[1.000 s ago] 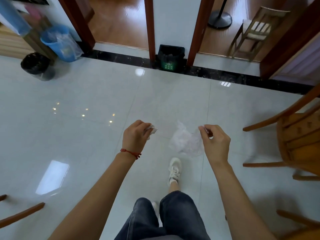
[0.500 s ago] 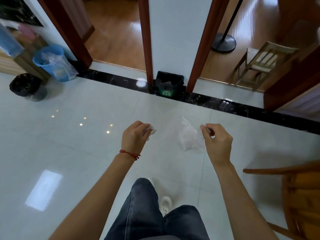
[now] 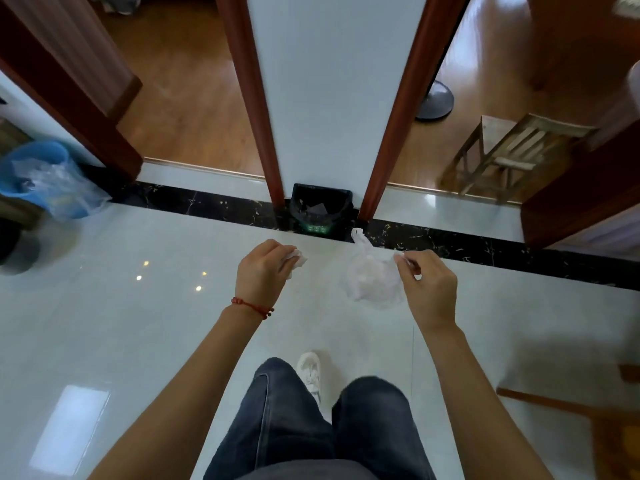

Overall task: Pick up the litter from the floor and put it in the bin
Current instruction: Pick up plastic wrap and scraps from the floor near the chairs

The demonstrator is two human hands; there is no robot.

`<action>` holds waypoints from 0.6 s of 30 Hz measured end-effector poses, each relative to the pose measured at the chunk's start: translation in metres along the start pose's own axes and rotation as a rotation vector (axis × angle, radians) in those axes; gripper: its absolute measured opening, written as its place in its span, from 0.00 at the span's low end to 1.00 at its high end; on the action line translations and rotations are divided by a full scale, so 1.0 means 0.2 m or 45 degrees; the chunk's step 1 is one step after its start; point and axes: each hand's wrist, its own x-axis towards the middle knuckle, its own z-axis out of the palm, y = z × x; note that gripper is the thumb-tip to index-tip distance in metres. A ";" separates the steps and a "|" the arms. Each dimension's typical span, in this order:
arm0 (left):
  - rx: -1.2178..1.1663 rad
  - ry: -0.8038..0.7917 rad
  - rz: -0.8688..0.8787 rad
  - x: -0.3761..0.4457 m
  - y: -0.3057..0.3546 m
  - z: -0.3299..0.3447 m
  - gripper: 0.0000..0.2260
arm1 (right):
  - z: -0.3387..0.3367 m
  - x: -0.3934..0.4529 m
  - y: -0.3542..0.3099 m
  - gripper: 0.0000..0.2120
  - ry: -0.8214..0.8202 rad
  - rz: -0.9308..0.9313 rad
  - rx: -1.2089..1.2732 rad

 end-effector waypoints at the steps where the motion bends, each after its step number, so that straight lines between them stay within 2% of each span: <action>1: 0.005 -0.005 -0.010 0.07 -0.03 0.01 0.06 | 0.04 0.07 0.01 0.03 -0.011 0.009 -0.012; 18: 0.076 -0.039 -0.142 1.09 -0.45 0.38 0.06 | 0.65 1.05 0.36 0.03 -0.165 0.054 0.089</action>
